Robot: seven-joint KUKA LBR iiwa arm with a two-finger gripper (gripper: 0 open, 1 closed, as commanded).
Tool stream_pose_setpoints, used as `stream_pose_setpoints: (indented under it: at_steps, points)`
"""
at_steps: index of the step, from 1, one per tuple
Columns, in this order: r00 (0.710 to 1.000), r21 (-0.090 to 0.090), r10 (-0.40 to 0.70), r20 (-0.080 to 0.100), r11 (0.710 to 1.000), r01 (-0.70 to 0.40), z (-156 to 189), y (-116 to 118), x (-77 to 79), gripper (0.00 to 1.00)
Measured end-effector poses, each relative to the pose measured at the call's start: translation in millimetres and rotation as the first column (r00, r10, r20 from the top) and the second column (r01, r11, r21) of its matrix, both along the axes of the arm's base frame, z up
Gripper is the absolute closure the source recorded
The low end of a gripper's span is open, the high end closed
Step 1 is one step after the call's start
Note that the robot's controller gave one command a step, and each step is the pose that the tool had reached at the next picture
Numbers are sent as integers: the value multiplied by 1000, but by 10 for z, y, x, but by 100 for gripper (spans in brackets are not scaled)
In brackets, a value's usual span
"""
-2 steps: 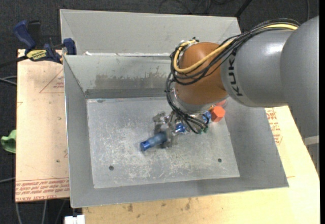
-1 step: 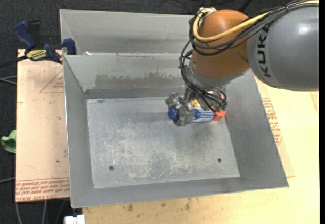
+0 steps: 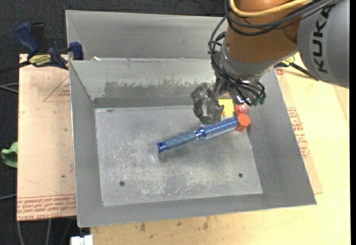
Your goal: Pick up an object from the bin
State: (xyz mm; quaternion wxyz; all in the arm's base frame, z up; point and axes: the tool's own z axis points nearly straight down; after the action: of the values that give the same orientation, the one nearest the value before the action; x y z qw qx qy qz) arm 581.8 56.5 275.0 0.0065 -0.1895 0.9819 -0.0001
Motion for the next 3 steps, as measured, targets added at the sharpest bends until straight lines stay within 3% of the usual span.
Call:
stream_pose_setpoints:
  at_steps: [1,2,3]
  points:
    - [989,0,150,-18,989,-150,-760,343,-325,100]
    - [989,-1,146,-12,989,-146,-732,328,-306,0]
    - [952,1,304,-20,953,-304,-2088,216,-762,0]
